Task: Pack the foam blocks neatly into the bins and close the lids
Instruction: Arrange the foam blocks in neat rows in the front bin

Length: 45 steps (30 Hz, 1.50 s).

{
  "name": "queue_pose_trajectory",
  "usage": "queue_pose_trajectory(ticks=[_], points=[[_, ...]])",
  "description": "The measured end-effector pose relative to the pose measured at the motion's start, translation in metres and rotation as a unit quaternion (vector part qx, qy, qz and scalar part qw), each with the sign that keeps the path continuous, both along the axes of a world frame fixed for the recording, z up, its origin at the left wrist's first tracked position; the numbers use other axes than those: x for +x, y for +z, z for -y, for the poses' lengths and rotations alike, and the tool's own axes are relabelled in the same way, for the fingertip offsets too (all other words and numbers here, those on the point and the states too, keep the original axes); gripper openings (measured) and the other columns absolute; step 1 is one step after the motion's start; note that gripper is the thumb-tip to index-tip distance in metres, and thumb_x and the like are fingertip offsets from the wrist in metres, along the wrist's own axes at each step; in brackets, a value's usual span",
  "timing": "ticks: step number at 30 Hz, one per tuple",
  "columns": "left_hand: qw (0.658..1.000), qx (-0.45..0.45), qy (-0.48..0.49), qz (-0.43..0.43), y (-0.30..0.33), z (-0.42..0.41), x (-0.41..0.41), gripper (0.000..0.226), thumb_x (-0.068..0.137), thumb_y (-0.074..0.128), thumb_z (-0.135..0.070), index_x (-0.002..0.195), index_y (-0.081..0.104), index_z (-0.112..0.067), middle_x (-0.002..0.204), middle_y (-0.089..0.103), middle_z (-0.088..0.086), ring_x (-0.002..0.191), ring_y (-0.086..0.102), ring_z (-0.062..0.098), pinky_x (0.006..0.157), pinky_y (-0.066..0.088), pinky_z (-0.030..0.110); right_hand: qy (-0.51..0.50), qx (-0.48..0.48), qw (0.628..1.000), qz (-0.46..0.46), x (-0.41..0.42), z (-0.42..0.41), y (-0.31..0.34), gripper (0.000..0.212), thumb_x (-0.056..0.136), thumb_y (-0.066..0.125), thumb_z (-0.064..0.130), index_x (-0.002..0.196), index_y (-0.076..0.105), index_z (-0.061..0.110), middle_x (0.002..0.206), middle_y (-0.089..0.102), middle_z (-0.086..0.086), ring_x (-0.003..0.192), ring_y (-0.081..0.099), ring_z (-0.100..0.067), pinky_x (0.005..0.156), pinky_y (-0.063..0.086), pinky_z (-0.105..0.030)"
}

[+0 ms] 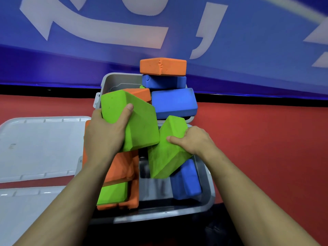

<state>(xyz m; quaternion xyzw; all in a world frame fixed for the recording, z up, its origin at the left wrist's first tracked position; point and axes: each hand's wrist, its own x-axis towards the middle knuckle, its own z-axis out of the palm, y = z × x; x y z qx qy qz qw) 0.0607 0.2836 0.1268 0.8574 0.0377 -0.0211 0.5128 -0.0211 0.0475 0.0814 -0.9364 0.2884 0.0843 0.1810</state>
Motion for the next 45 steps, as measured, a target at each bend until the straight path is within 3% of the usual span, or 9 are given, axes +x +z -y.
queue_pose_trajectory(ticks=[4, 9, 16, 25, 27, 29, 32, 41, 45], points=[[0.999, 0.046, 0.0, 0.011, 0.003, 0.0, -0.002, 0.064, 0.076, 0.057, -0.086, 0.104, 0.057, -0.029, 0.104, 0.065, -0.001, 0.106, 0.061, 0.032, 0.083, 0.042, 0.041, 0.011, 0.021, 0.998, -0.051, -0.011, -0.001, -0.005, 0.071, 0.076, 0.061, 0.08, 0.058, 0.045, 0.014, 0.059, 0.045, -0.002, 0.07, 0.05, -0.028, 0.056, 0.033, -0.035], [0.997, 0.069, 0.019, 0.034, 0.004, 0.007, -0.004, 0.081, 0.072, 0.056, -0.09, 0.119, 0.063, -0.024, 0.114, 0.07, 0.004, 0.109, 0.062, 0.034, 0.082, 0.043, 0.041, 0.023, 0.032, 0.995, -0.088, -0.017, -0.012, -0.015, 0.075, 0.073, 0.063, 0.082, 0.056, 0.043, 0.011, 0.061, 0.045, -0.005, 0.059, 0.046, -0.025, 0.046, 0.024, -0.032], [0.999, 0.042, 0.021, 0.012, 0.006, 0.005, -0.002, 0.064, 0.077, 0.058, -0.085, 0.104, 0.062, -0.026, 0.098, 0.064, -0.004, 0.102, 0.061, 0.03, 0.079, 0.04, 0.038, 0.023, -0.032, 0.993, -0.108, -0.013, -0.008, 0.004, 0.077, 0.064, 0.058, 0.091, 0.067, 0.048, 0.015, 0.074, 0.052, -0.003, 0.079, 0.051, -0.029, 0.067, 0.038, -0.032], [0.996, 0.083, 0.007, 0.019, 0.007, 0.002, -0.002, 0.073, 0.071, 0.055, -0.091, 0.102, 0.064, -0.027, 0.098, 0.068, 0.0, 0.097, 0.061, 0.031, 0.077, 0.042, 0.038, 0.047, -0.026, 0.985, -0.162, -0.017, -0.023, 0.015, 0.078, 0.062, 0.059, 0.092, 0.069, 0.051, 0.014, 0.072, 0.05, -0.002, 0.079, 0.052, -0.03, 0.065, 0.037, -0.033], [0.995, 0.1, 0.003, 0.028, 0.007, 0.002, -0.003, 0.074, 0.07, 0.054, -0.093, 0.102, 0.063, -0.026, 0.099, 0.069, 0.001, 0.099, 0.062, 0.033, 0.076, 0.043, 0.039, 0.042, 0.0, 0.988, -0.151, -0.019, -0.031, 0.015, 0.075, 0.063, 0.066, 0.086, 0.076, 0.055, 0.013, 0.078, 0.058, -0.003, 0.079, 0.055, -0.028, 0.062, 0.037, -0.033], [0.994, 0.108, 0.003, 0.035, 0.008, 0.002, -0.004, 0.072, 0.071, 0.054, -0.092, 0.101, 0.063, -0.026, 0.099, 0.069, 0.001, 0.1, 0.062, 0.033, 0.075, 0.041, 0.037, 0.026, 0.025, 0.991, -0.129, -0.021, -0.036, 0.016, 0.085, 0.062, 0.073, 0.081, 0.105, 0.055, 0.011, 0.103, 0.065, -0.007, 0.092, 0.059, -0.03, 0.069, 0.041, -0.033], [0.994, 0.107, 0.009, 0.034, 0.009, 0.001, -0.003, 0.073, 0.072, 0.055, -0.091, 0.105, 0.065, -0.025, 0.103, 0.07, 0.004, 0.101, 0.063, 0.034, 0.075, 0.039, 0.037, 0.025, 0.02, 0.994, -0.104, -0.023, -0.037, 0.018, 0.112, 0.06, 0.077, 0.078, 0.137, 0.029, 0.012, 0.12, 0.063, -0.011, 0.109, 0.06, -0.033, 0.079, 0.044, -0.037], [0.993, 0.106, 0.009, 0.045, 0.007, 0.005, -0.006, 0.069, 0.076, 0.056, -0.087, 0.101, 0.061, -0.023, 0.095, 0.065, 0.0, 0.095, 0.061, 0.032, 0.071, 0.034, 0.034, 0.041, -0.008, 0.997, -0.065, -0.025, -0.025, 0.03, 0.106, 0.061, 0.074, 0.079, 0.14, 0.024, 0.028, 0.127, 0.063, -0.007, 0.113, 0.061, -0.033, 0.086, 0.048, -0.04], [0.994, 0.103, 0.01, 0.045, 0.006, 0.005, -0.005, 0.069, 0.076, 0.057, -0.086, 0.103, 0.063, -0.022, 0.092, 0.063, -0.002, 0.094, 0.061, 0.03, 0.07, 0.034, 0.034, 0.033, 0.048, 0.993, -0.101, -0.027, -0.017, 0.037, 0.108, 0.054, 0.074, 0.083, 0.135, 0.021, 0.033, 0.117, 0.062, -0.003, 0.107, 0.062, -0.032, 0.085, 0.048, -0.039]])
